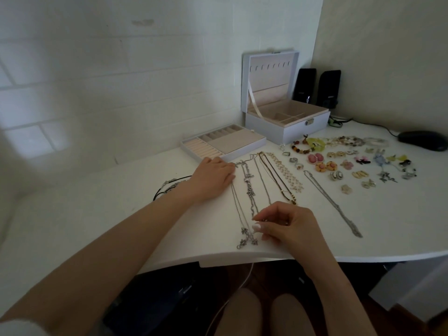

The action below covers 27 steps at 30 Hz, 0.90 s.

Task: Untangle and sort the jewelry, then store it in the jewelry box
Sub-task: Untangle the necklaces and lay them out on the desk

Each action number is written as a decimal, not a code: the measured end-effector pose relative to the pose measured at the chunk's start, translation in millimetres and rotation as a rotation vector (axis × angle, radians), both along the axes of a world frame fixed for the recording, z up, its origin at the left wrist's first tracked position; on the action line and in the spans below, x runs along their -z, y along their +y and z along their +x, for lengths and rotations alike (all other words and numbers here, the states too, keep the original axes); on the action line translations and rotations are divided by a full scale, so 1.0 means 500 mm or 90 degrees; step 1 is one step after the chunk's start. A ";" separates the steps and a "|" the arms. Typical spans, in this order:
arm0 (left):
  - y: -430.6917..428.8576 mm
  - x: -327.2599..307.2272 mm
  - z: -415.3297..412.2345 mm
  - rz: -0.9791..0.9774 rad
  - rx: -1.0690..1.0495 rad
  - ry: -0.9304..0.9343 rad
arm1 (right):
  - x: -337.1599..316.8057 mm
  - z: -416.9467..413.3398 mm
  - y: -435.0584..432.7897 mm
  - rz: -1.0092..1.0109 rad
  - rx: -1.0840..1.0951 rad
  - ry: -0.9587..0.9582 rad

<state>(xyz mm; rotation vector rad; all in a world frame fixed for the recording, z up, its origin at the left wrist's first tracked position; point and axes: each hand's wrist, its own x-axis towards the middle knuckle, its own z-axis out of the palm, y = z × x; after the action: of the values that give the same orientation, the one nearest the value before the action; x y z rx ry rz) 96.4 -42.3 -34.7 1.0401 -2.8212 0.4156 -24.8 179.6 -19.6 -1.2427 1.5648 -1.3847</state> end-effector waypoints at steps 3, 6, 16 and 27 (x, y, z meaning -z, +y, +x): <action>-0.017 -0.002 -0.017 0.014 -0.016 -0.017 | 0.000 0.001 -0.003 0.012 0.020 0.016; -0.022 -0.006 -0.027 0.021 -0.028 -0.021 | 0.000 0.001 -0.005 0.034 0.030 0.055; -0.022 -0.007 -0.028 0.027 -0.031 -0.006 | 0.003 0.000 -0.011 0.072 0.060 0.267; 0.039 -0.054 0.087 0.212 0.090 0.321 | -0.020 0.045 -0.058 -0.066 0.050 0.266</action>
<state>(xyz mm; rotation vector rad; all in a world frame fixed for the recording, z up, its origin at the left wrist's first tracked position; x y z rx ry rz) 140.0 -22.6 -7.9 0.8348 -2.5170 -0.3038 -2.3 150.6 -9.8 -1.6285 1.8551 -1.3270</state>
